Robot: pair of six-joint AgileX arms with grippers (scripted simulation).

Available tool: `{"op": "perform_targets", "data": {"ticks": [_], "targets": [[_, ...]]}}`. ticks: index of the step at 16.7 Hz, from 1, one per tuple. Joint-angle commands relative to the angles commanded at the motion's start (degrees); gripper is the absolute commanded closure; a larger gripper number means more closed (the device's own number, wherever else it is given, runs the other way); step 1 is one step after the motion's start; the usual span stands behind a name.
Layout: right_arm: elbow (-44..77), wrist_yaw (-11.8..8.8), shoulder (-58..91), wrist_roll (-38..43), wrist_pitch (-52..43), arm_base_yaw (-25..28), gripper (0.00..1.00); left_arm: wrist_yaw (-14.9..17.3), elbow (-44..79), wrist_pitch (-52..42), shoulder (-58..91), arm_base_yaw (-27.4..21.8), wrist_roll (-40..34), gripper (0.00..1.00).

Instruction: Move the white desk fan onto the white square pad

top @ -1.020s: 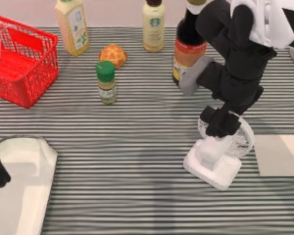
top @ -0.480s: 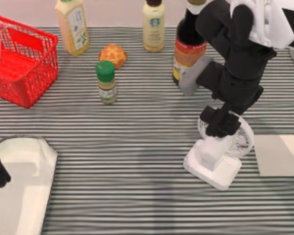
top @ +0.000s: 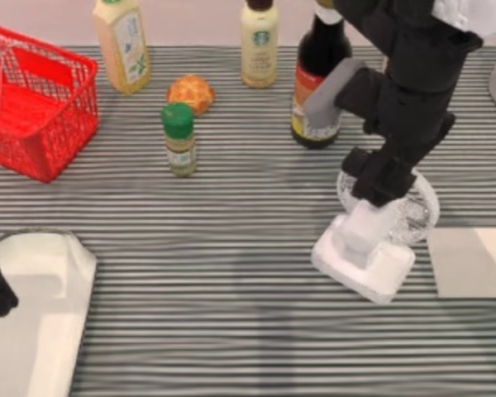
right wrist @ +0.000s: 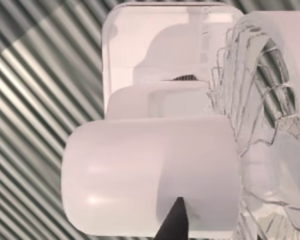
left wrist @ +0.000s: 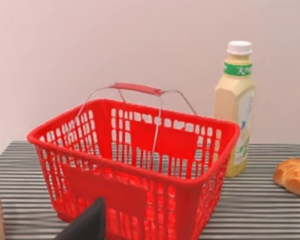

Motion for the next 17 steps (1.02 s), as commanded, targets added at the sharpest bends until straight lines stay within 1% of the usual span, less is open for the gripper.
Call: {"op": "perform_targets", "data": {"ticks": [6,9,11,13,17], "targets": [[0.15,-0.01,0.14,0.65,-0.23,-0.3,1.0,0.0,0.0,0.0,0.0,0.0,0.0,0.0],[0.23,-0.01,0.42,5.92,-0.95,-1.03,1.0,0.0,0.0,0.0,0.0,0.0,0.0,0.0],[0.15,-0.02,0.39,12.39,-1.5,-2.06,1.0,0.0,0.0,0.0,0.0,0.0,0.0,0.0],[-0.12,-0.02,0.11,21.08,-2.03,-3.45,1.0,0.0,0.0,0.0,0.0,0.0,0.0,0.0],[-1.31,0.02,-1.02,43.99,-3.04,-6.92,1.0,0.0,0.0,0.0,0.0,0.0,0.0,0.0]]}}
